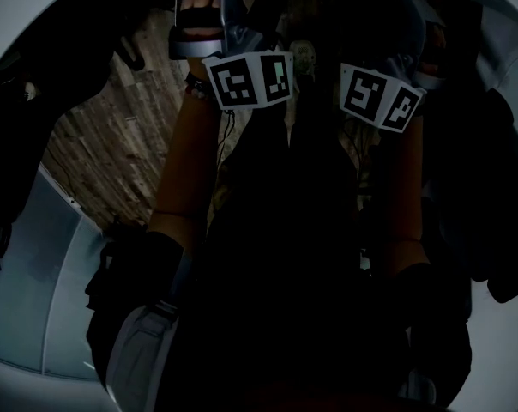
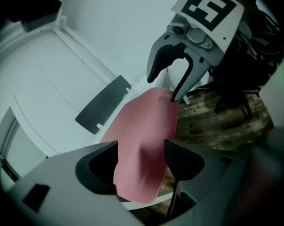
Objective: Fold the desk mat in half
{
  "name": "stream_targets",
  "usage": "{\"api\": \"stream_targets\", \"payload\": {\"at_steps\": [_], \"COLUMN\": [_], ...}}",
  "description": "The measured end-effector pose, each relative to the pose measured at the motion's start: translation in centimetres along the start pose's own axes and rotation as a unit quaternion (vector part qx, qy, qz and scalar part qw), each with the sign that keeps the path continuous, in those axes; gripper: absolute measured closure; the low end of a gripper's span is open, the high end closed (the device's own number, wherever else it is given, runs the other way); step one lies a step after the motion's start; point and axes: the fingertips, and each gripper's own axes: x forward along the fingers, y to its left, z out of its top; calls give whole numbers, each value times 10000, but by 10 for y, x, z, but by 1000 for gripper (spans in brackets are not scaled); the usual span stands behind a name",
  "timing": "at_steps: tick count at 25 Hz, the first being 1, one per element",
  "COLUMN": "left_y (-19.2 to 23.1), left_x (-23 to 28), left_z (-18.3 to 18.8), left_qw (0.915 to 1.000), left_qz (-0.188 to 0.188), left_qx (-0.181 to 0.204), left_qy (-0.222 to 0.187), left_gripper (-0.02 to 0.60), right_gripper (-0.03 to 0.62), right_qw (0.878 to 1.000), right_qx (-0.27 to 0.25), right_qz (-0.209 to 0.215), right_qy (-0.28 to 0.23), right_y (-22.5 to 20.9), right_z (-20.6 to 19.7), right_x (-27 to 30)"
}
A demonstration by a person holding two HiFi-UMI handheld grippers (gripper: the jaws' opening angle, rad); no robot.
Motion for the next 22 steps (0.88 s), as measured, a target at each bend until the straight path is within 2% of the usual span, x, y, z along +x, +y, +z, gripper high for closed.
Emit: {"api": "stream_targets", "payload": {"at_steps": [5,10,22], "left_y": [-5,-35,-56], "left_x": [23,44,79], "left_z": [-29,-55,-61], "left_qw": [9962,9937,9845], "left_qz": [764,929,1523], "left_qx": [373,561,834], "left_qy": [188,290,246], "left_gripper": [263,253,253], "right_gripper": [272,259,258], "right_qw": [9981,9966,9881], "right_qx": [-10,-236,-619], "right_qz": [-471,-553,-1377], "right_qy": [389,566,279], "right_y": [18,59,60], "right_z": [-32,-66,-86], "right_x": [27,59,94]}}
